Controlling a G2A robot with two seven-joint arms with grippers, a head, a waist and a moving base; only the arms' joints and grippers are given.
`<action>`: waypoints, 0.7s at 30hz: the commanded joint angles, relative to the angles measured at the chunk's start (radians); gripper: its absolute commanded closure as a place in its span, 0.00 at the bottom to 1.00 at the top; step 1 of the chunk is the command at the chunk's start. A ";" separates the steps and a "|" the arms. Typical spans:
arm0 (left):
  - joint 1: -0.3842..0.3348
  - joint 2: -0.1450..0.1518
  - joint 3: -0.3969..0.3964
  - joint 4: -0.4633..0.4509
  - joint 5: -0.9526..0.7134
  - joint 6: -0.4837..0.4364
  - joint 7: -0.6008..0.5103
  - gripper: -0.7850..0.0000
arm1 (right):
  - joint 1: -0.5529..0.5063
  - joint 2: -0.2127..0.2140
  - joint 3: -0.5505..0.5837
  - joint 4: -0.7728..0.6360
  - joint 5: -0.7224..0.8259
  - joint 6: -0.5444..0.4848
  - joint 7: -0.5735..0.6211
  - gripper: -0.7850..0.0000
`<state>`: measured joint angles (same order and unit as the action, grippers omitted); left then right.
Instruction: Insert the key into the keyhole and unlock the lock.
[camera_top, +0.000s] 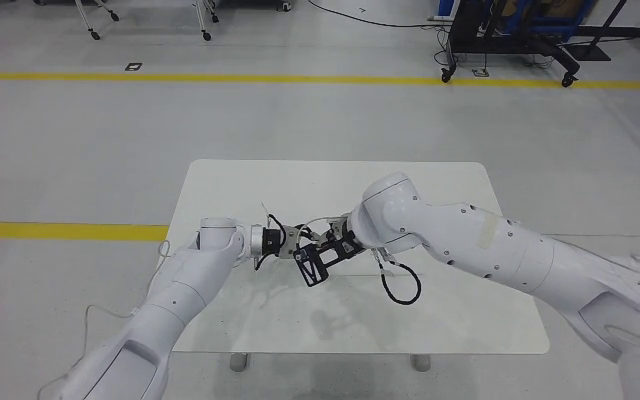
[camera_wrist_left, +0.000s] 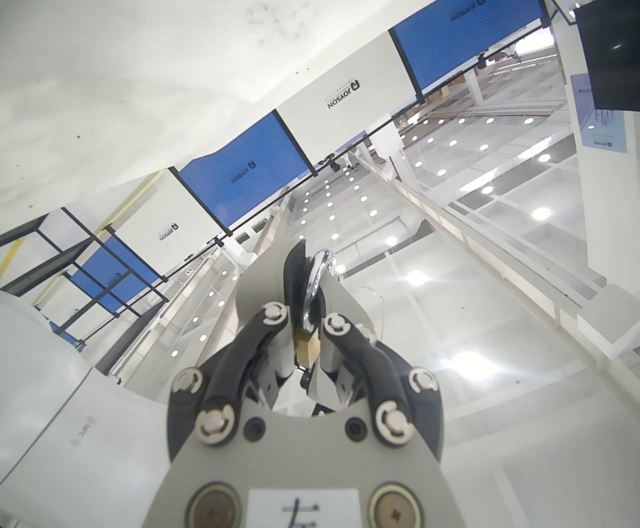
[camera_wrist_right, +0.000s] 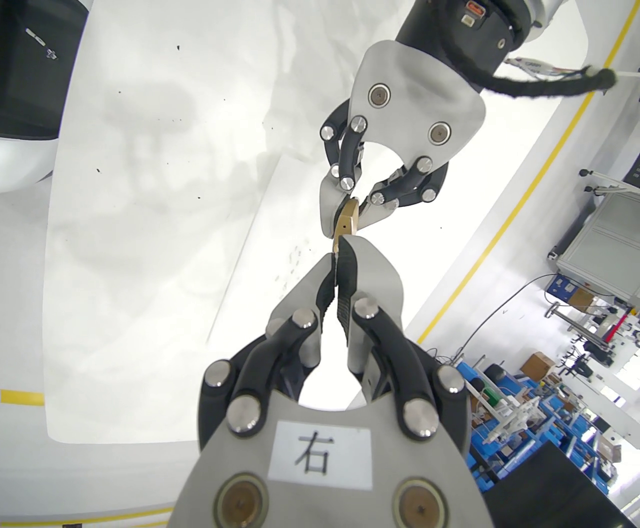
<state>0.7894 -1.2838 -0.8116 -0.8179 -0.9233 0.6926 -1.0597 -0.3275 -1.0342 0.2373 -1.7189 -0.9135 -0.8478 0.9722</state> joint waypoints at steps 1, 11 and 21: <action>-0.001 0.000 0.000 0.000 0.002 -0.001 -0.003 1.00 | 0.004 -0.002 -0.004 0.001 0.001 0.000 0.000 1.00; -0.001 -0.001 -0.001 0.001 0.006 -0.004 -0.009 1.00 | 0.011 -0.018 -0.031 0.038 0.012 -0.005 -0.005 1.00; -0.001 -0.001 -0.008 -0.001 0.005 -0.001 -0.004 1.00 | 0.013 -0.024 0.000 0.056 0.034 -0.008 -0.031 0.00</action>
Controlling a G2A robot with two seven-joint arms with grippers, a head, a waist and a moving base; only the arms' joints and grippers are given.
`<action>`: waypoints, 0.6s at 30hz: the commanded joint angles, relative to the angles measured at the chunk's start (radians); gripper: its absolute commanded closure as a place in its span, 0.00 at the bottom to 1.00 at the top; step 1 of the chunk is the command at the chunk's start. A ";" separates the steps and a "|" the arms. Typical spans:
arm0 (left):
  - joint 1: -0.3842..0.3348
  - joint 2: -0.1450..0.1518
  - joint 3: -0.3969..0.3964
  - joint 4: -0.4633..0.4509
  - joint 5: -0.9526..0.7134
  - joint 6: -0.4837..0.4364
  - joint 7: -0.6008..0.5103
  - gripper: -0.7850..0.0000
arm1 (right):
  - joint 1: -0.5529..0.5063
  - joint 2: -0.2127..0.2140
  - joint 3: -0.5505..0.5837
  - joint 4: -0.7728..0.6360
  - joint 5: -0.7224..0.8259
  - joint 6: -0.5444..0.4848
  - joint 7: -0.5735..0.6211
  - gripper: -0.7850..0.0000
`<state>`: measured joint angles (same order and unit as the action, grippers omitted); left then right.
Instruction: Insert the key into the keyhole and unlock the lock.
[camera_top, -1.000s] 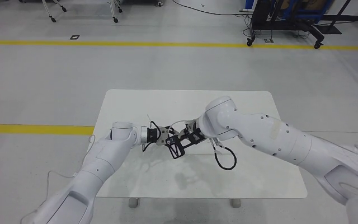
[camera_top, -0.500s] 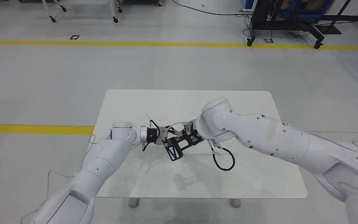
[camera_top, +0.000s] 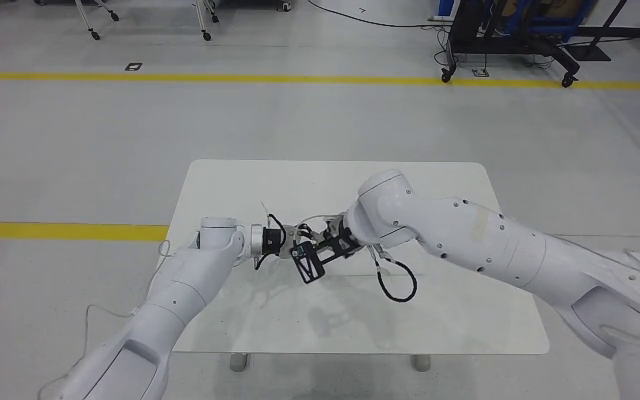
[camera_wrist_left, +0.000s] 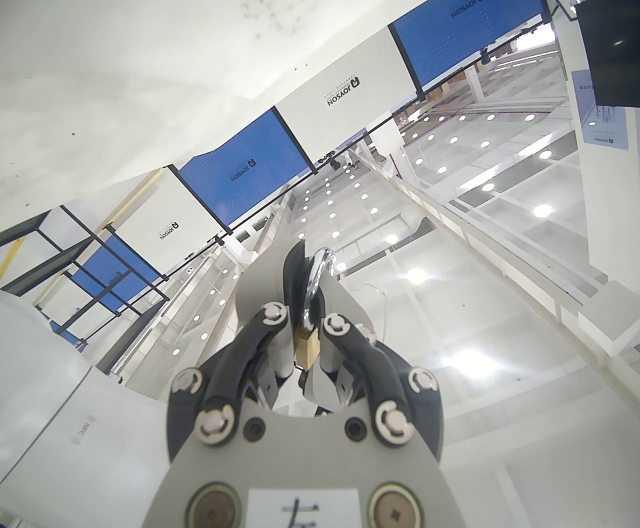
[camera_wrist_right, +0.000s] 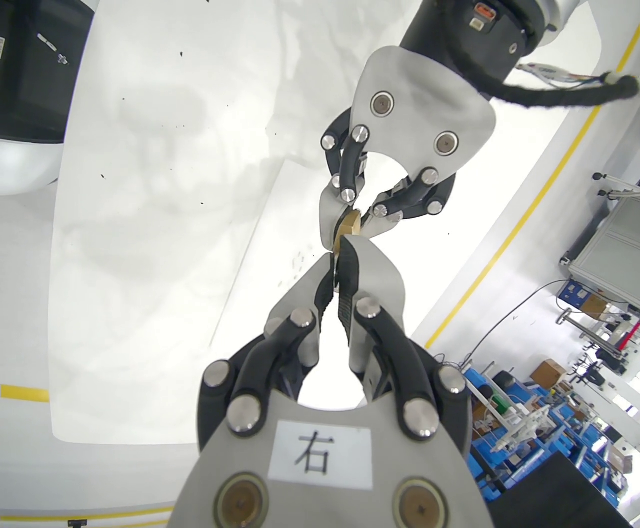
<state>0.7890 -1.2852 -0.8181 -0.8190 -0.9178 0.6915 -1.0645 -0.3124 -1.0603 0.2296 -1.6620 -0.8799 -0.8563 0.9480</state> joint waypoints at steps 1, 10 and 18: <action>0.000 0.000 -0.003 0.000 -0.001 -0.001 0.002 1.00 | -0.003 0.003 0.010 -0.001 0.001 0.001 -0.009 0.00; -0.002 0.002 -0.025 0.002 -0.011 -0.031 0.028 1.00 | -0.003 0.003 0.010 -0.001 0.001 0.001 -0.009 0.00; -0.001 0.014 -0.046 -0.029 0.088 -0.200 0.113 1.00 | -0.003 0.003 0.010 -0.001 0.001 0.001 -0.009 0.00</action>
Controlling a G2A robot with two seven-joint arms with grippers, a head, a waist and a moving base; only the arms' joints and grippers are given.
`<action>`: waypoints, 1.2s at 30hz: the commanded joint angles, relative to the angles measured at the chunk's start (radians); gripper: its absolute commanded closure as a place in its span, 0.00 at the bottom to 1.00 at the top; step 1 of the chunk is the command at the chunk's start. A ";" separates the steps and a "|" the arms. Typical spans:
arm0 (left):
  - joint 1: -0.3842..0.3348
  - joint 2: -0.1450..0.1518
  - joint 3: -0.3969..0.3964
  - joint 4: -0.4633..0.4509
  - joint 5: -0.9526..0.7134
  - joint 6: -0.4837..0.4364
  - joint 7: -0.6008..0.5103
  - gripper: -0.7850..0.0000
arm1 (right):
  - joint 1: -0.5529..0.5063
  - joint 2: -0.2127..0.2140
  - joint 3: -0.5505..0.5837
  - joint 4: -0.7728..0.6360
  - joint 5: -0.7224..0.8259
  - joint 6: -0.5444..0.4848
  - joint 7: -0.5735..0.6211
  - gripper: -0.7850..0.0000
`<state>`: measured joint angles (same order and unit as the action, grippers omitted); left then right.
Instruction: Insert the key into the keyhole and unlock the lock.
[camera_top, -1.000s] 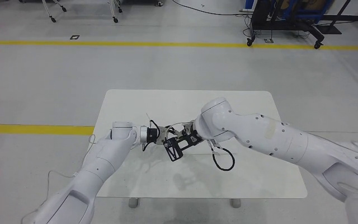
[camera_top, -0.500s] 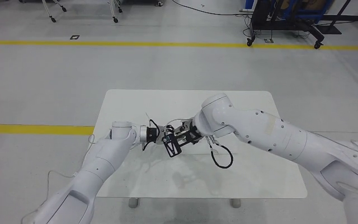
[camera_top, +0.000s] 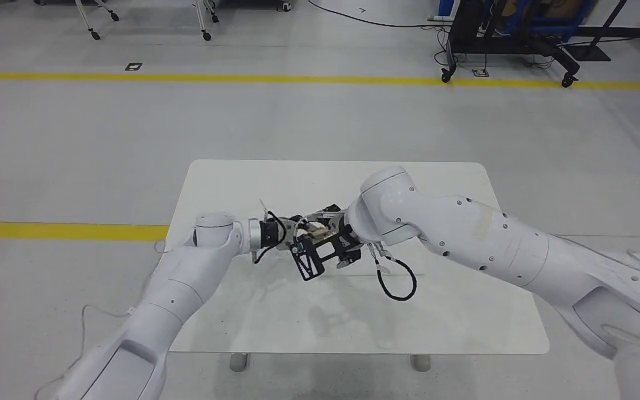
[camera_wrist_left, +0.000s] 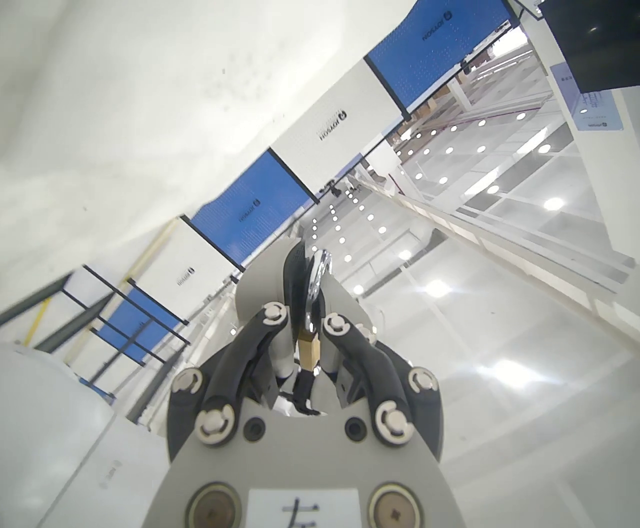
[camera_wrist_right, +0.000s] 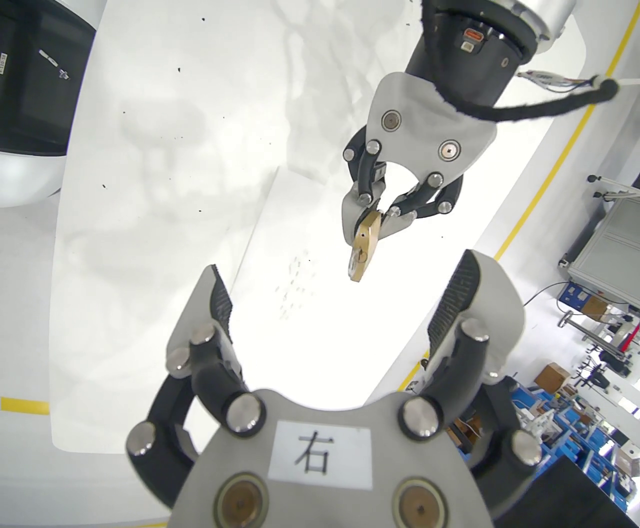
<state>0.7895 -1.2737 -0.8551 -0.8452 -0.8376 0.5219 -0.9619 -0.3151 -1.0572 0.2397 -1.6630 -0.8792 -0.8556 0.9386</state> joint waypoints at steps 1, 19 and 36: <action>-0.005 0.005 -0.013 -0.009 0.036 -0.068 0.033 1.00 | -0.008 0.002 0.011 0.005 -0.008 0.026 -0.023 0.00; 0.082 0.025 -0.144 -0.137 0.090 -0.480 0.175 1.00 | -0.406 0.152 0.314 0.015 -0.264 0.312 -0.873 0.00; 0.122 0.037 -0.163 -0.218 0.303 -0.589 0.235 1.00 | -0.469 0.161 0.348 0.111 -0.292 0.034 -1.096 1.00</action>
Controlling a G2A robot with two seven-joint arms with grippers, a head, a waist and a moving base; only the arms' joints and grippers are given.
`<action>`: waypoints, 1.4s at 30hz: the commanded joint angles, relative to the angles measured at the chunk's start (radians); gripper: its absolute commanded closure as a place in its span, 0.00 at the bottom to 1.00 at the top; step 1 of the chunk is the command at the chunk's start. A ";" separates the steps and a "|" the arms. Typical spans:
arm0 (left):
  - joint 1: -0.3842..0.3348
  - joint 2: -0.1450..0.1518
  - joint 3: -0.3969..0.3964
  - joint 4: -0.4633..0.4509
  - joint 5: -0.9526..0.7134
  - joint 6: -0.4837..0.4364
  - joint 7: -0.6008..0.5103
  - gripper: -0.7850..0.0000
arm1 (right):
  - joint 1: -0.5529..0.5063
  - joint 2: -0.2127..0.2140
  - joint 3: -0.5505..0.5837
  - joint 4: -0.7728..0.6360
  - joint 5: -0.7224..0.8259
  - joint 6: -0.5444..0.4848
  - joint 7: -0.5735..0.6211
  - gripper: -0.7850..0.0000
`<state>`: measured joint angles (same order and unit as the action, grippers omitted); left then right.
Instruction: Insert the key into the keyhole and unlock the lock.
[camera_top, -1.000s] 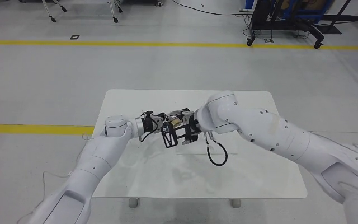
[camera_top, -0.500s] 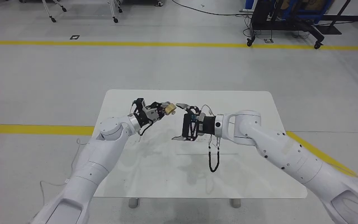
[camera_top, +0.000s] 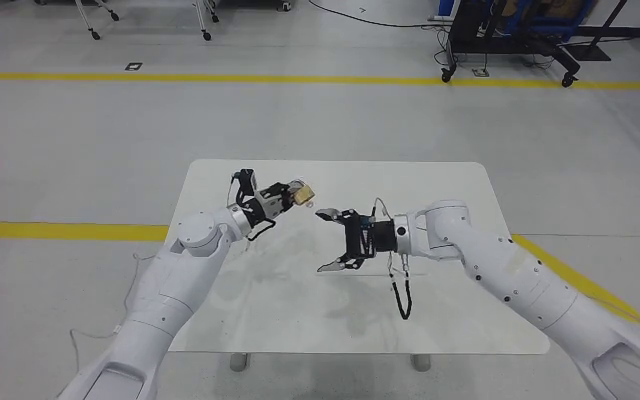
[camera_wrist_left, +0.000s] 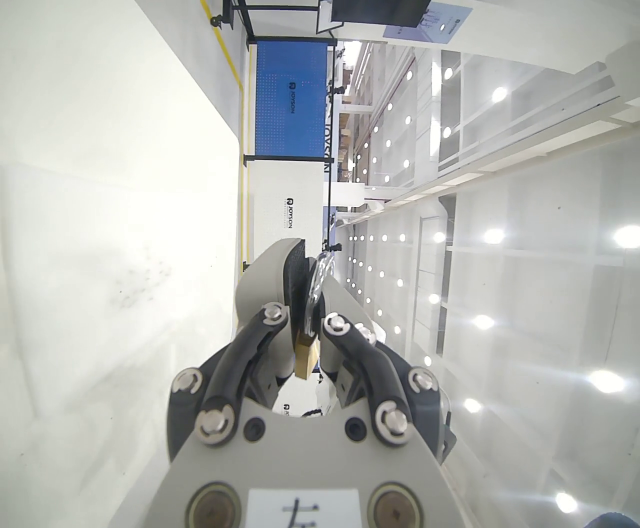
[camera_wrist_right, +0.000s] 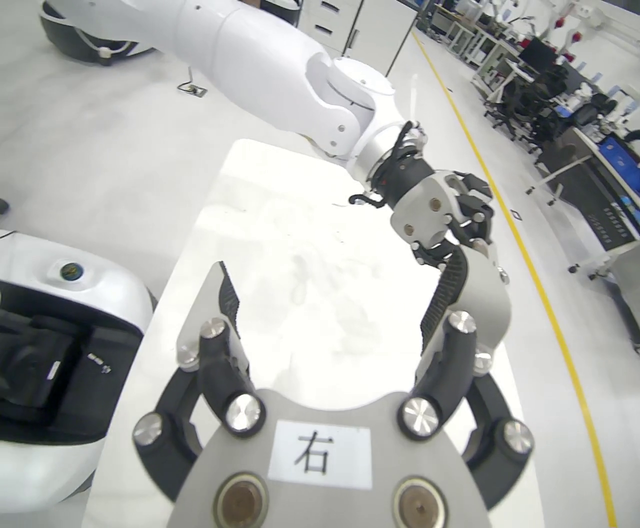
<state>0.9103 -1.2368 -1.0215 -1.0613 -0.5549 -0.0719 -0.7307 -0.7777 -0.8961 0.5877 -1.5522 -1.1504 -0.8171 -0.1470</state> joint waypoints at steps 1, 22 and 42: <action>0.001 0.000 0.006 -0.005 0.035 0.009 0.007 1.00 | -0.012 0.001 -0.001 0.005 -0.053 -0.005 -0.002 1.00; 0.022 -0.008 0.020 -0.041 0.096 0.032 -0.018 1.00 | -0.063 -0.051 0.018 0.010 -0.208 0.263 0.180 1.00; 0.031 -0.016 0.007 -0.042 0.092 0.040 -0.027 1.00 | -0.072 -0.089 0.064 0.055 -0.206 0.252 0.151 1.00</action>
<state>0.9397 -1.2519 -1.0133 -1.1041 -0.4554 -0.0379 -0.7586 -0.8435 -0.9854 0.6460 -1.4900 -1.3536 -0.5696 0.0078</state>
